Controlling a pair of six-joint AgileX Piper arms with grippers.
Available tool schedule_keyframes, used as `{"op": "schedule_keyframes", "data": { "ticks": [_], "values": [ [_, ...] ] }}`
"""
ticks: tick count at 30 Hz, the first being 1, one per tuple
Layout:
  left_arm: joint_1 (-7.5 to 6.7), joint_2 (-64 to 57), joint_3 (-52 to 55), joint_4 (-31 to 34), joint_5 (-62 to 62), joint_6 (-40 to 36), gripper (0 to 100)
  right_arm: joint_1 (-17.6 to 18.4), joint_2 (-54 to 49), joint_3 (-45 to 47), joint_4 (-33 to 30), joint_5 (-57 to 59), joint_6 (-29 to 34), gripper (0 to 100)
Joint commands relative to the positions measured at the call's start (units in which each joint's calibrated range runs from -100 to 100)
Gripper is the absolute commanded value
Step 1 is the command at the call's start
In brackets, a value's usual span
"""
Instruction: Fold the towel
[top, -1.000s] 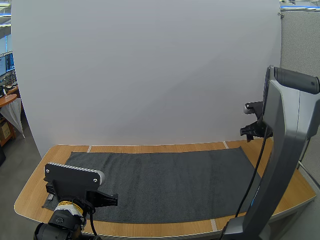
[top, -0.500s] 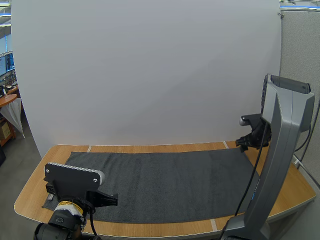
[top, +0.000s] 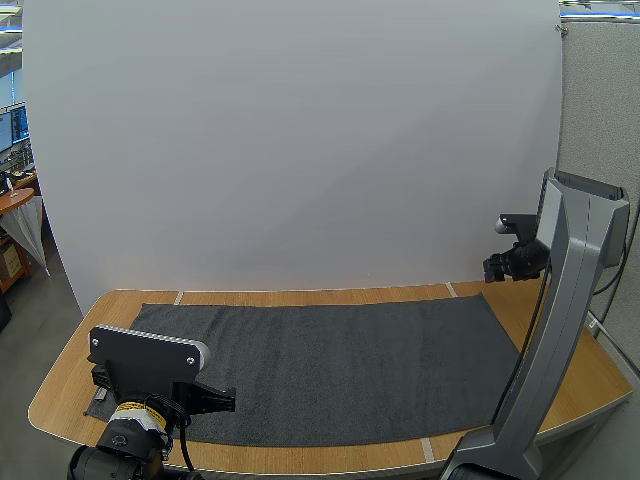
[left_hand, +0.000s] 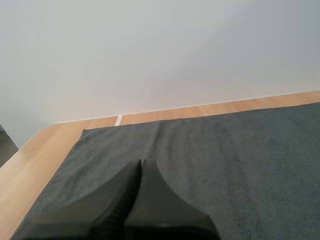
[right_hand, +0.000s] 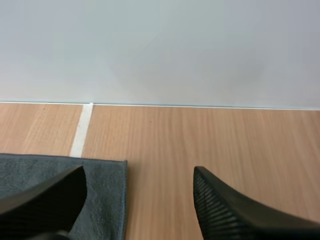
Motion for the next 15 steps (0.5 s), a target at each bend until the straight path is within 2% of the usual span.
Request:
{"op": "schedule_keyframes", "data": {
  "ticks": [1,15],
  "values": [
    [0.06,-0.3,0.0,-0.2,-1.3,0.1,1,-0.2,1.4,-2.0,0.5,3.5,-0.5,100],
    [0.06,-0.3,0.0,-0.2,-1.3,0.1,1,-0.1,5.3,-2.4,4.0,5.8,-3.9,100]
  ]
}}
